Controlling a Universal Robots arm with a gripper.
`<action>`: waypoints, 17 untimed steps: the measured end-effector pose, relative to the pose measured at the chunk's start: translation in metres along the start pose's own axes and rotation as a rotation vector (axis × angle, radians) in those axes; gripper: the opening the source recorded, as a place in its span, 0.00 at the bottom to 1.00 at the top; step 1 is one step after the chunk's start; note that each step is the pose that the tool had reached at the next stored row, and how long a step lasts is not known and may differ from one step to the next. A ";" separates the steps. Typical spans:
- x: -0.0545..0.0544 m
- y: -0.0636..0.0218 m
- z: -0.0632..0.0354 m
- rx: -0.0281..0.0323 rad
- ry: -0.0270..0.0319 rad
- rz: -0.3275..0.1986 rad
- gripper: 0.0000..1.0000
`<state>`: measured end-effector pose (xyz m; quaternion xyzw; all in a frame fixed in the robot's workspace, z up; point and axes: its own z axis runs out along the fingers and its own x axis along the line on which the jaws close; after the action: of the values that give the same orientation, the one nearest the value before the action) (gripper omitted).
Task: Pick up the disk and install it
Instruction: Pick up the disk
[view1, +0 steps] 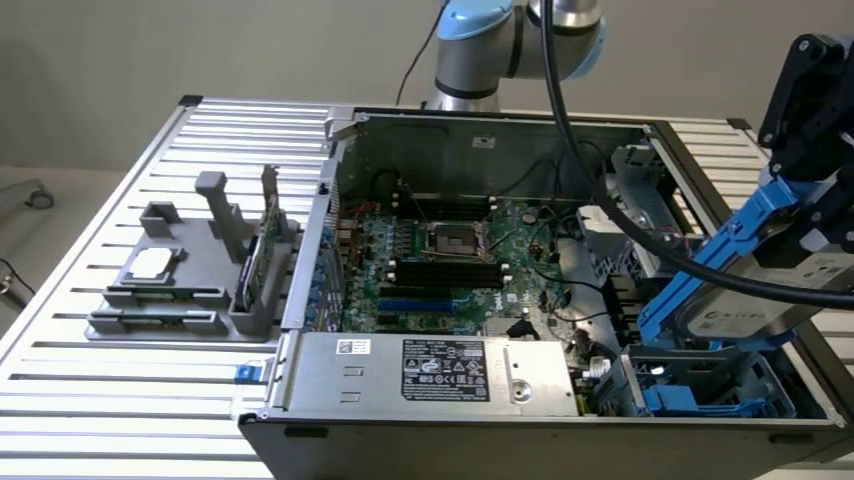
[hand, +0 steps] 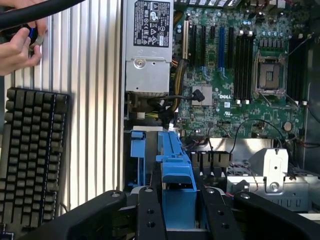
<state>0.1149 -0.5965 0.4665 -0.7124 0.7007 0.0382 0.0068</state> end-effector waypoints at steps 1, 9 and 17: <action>0.000 -0.0006 0.0013 0.0006 -0.0001 0.000 0.33; 0.007 -0.0059 0.0048 0.0014 0.0000 0.000 0.33; 0.007 -0.0059 0.0048 0.0014 -0.0004 0.000 0.33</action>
<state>0.1207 -0.6028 0.4610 -0.7124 0.7007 0.0379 0.0075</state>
